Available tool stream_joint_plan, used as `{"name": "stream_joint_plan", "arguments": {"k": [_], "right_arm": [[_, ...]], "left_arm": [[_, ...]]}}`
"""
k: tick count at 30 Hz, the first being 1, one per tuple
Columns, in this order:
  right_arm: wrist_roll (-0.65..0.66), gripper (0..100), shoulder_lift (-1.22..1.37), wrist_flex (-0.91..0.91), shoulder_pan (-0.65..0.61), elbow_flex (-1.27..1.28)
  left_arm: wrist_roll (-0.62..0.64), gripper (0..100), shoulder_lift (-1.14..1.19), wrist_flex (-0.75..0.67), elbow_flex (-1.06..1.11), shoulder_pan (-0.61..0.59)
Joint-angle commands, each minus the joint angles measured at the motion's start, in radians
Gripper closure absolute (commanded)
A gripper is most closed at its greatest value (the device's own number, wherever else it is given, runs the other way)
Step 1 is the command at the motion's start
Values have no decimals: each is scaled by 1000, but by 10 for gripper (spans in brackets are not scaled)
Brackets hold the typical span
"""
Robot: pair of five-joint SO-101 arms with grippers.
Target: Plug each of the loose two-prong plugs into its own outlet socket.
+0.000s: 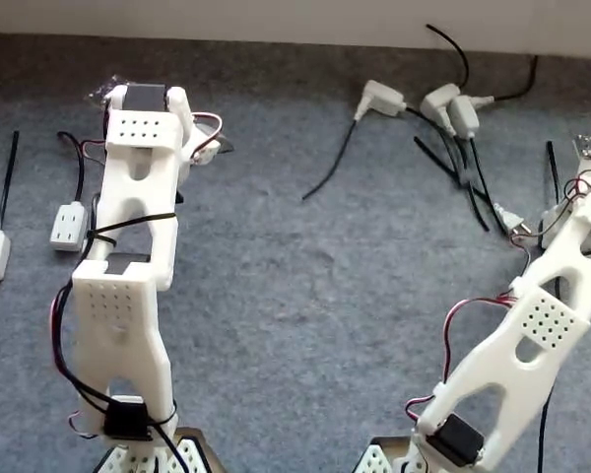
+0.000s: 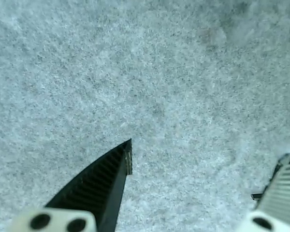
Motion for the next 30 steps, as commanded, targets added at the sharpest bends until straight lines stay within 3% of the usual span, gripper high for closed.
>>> {"name": "stream_joint_plan", "arguments": {"k": [1,4,10,18,22,27,30], "right_arm": [[-60,965,-56,85,5,-102],[-68,965,-94,234,-27,-246],[-199,965,-180,229,-96,-341],[-442,965,-361,231,-367,-332],[-545,965,-487,231,-541,-196],[-717,965,-693,229,-728,179],[-795,965,-834,229,-808,395]], "left_arm": [[-6,572,-4,-2,-4,36],[-6,572,-4,-2,-4,44],[-11,572,-8,0,-5,38],[-11,572,-16,26,-47,1],[-11,569,-16,54,-133,-79],[-14,569,-15,54,-197,-148],[-170,569,-15,54,-223,-174]]}}
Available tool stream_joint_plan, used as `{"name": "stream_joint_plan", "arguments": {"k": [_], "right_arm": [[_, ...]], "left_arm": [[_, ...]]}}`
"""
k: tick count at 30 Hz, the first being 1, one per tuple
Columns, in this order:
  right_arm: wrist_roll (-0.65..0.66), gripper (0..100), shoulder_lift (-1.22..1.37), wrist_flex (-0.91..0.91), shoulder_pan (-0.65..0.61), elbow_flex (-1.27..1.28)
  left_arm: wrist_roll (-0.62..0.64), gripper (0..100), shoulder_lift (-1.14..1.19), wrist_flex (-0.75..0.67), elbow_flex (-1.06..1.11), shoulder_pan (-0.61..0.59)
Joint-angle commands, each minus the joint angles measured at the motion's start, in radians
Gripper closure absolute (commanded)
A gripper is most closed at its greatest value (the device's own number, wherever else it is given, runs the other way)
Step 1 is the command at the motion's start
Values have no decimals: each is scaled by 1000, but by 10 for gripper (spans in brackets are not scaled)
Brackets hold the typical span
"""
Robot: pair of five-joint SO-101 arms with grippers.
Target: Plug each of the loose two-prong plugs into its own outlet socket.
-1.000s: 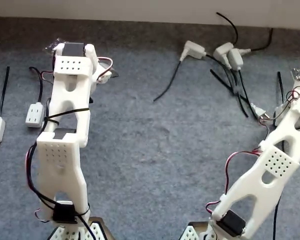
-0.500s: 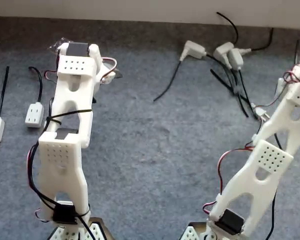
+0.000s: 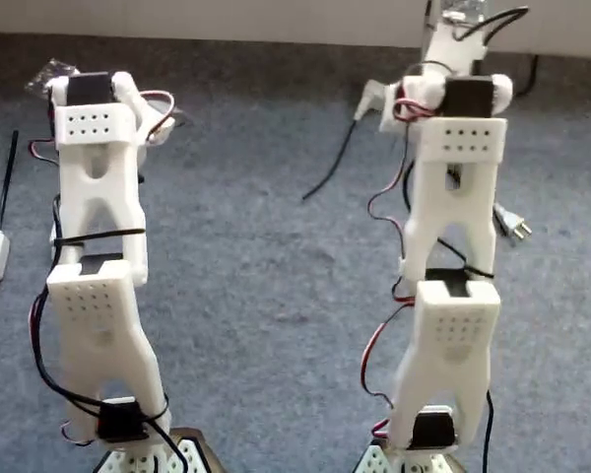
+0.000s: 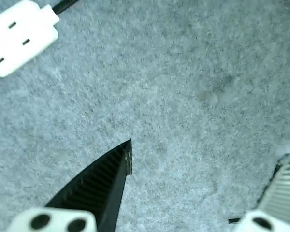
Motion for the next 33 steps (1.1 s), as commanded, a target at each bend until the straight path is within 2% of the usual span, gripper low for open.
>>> {"name": "stream_joint_plan", "arguments": {"k": [1,3,6,11,17,20,23,26,29,33], "right_arm": [[-101,965,-231,42,-97,249],[-150,965,-334,41,-154,384],[-195,965,-463,10,-291,562],[-120,964,-581,-191,-549,816],[-100,964,-524,-466,-745,1035],[-100,964,-433,-556,-809,1055],[-100,961,-332,-616,-857,1055],[-107,875,-246,-653,-885,1055],[-107,772,-206,-664,-889,1047],[-101,748,-239,-621,-883,977]], "left_arm": [[-192,569,-15,11,-64,-27],[-276,570,-15,11,-85,-31],[-330,571,-13,12,-84,-59],[-356,571,-7,11,-87,-182],[-356,569,-8,-31,-90,-444],[-356,569,-5,-86,-85,-576],[-356,569,-5,-103,-84,-659],[-374,569,-5,-103,-84,-680],[-453,570,-5,-95,-84,-650],[-520,571,-4,-94,-82,-576]]}}
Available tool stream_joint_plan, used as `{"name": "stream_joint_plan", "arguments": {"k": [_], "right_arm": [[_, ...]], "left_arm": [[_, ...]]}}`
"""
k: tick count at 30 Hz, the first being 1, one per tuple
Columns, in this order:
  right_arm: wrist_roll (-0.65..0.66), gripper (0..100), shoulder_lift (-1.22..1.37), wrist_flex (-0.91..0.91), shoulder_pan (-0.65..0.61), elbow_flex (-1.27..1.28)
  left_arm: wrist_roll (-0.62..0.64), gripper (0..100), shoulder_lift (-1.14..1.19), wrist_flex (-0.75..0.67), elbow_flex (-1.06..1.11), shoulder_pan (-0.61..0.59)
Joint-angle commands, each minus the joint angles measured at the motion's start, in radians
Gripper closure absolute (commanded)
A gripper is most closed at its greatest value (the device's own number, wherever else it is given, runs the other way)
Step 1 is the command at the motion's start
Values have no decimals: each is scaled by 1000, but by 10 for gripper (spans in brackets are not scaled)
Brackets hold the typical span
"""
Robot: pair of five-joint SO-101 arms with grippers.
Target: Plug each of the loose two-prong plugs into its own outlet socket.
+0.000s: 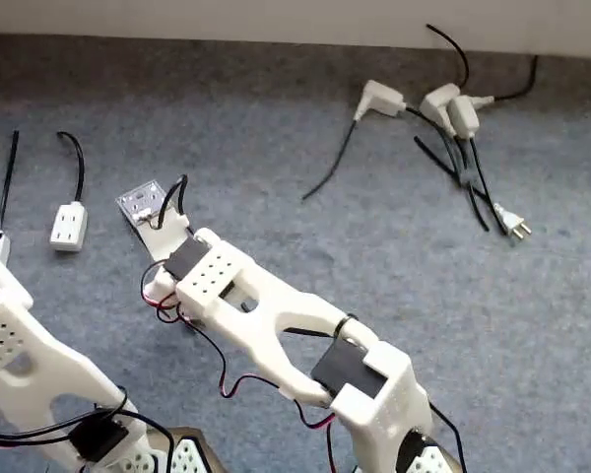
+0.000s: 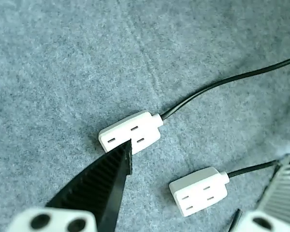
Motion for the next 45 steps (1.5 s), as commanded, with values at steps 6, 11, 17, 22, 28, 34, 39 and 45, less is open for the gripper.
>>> {"name": "stream_joint_plan", "arguments": {"k": [6,11,17,22,28,34,39,45], "right_arm": [[11,748,-206,197,15,-246],[12,748,-378,305,130,-378],[12,748,-591,340,277,-456],[12,748,-690,337,346,-456],[11,748,-697,337,346,-455],[11,748,-697,337,346,-455],[11,748,-707,338,346,-456],[11,748,-707,337,394,-461]], "left_arm": [[-210,572,70,-11,-13,142],[-284,572,209,-8,-18,150],[-397,608,288,-8,-19,226],[-508,743,305,-14,-16,280],[-583,761,352,-14,-18,271],[-760,864,354,-6,-19,275],[-931,991,355,-6,-124,275],[-1002,994,355,55,-361,280]]}}
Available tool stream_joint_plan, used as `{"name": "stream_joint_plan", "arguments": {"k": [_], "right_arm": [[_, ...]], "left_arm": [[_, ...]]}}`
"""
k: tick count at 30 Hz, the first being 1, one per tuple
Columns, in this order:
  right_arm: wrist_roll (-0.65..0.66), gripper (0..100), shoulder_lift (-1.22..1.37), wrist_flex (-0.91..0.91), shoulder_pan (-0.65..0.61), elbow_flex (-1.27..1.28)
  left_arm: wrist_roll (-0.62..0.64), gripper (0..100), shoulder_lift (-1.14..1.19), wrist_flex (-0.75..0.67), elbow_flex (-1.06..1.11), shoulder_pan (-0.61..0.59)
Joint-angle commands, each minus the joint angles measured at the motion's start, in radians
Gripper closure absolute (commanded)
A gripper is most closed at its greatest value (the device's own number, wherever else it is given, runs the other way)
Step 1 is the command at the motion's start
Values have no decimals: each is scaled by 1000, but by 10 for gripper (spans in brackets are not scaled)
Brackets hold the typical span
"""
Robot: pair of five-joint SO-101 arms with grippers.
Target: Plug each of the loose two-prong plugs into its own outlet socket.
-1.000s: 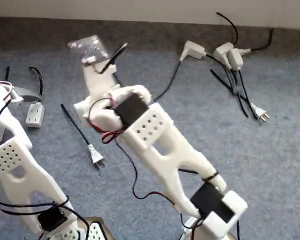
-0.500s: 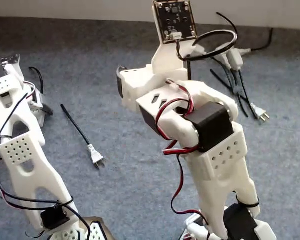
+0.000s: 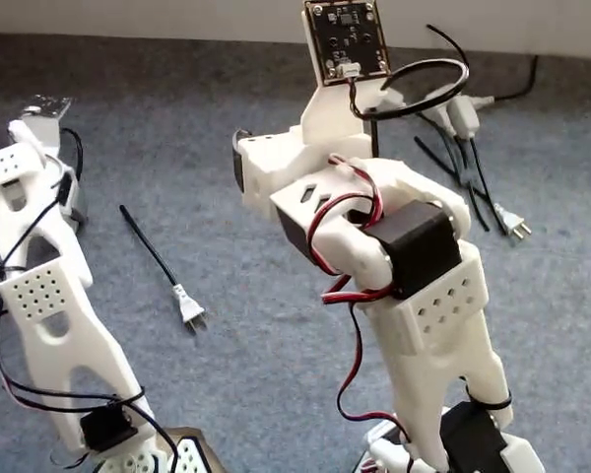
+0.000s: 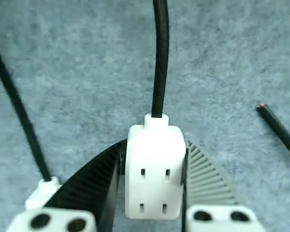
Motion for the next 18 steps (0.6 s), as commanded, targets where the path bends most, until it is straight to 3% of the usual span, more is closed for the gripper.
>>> {"name": "stream_joint_plan", "arguments": {"k": [1,5,8,14,18], "right_arm": [[11,748,-39,1,51,-47],[11,748,-41,-2,101,-50],[11,748,-41,-4,134,-50],[11,748,-41,-5,185,-50],[11,748,-41,-10,209,-54]], "left_arm": [[-38,994,-21,49,-211,15],[-35,994,-22,89,-437,51],[-35,994,-76,92,-432,105],[-15,994,-318,94,-196,252],[117,994,-553,94,114,394]]}}
